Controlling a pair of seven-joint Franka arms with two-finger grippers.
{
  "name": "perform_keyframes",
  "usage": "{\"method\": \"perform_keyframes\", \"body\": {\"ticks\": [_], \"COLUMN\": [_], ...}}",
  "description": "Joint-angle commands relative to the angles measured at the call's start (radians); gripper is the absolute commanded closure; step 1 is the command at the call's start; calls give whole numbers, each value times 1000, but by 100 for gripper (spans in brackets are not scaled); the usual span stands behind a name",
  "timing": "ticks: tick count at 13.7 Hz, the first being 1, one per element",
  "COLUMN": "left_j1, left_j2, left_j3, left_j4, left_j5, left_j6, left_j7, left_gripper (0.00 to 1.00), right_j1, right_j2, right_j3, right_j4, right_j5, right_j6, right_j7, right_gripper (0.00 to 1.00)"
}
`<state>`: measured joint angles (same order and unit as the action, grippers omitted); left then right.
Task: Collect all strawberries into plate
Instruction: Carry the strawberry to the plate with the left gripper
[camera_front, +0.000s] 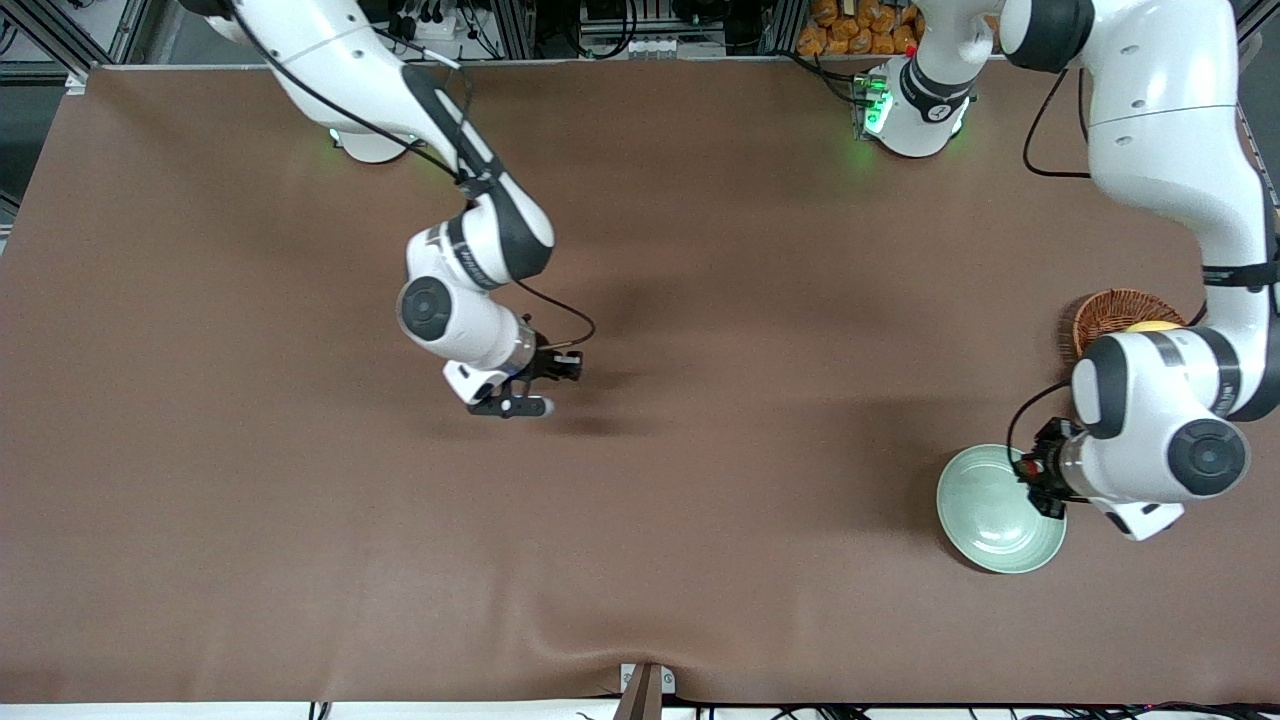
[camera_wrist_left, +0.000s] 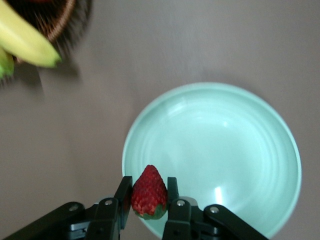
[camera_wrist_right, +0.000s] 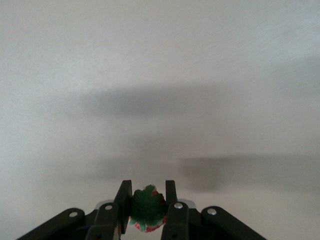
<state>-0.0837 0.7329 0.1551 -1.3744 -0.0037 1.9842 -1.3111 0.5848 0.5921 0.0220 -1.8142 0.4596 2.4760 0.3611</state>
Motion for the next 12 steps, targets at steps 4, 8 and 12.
{"method": "perform_keyframes", "body": {"ticks": [4, 8, 12], "left_j1": [36, 36, 27], "left_j2": [17, 37, 37], "left_j3": [-17, -19, -19], "left_j4": [-54, -57, -60], "left_j5": [16, 13, 11], "left_j6": [102, 128, 128], "left_j7": [4, 4, 4], "left_gripper": [100, 100, 0], "right_j1": [90, 95, 92], "right_j2": [126, 138, 108], "right_j3": [-14, -16, -43], "right_j4": [128, 127, 116], "right_j5": [24, 17, 8], "right_j6": [41, 49, 31], "right_j7": [113, 113, 107], "right_gripper": [91, 86, 1]}}
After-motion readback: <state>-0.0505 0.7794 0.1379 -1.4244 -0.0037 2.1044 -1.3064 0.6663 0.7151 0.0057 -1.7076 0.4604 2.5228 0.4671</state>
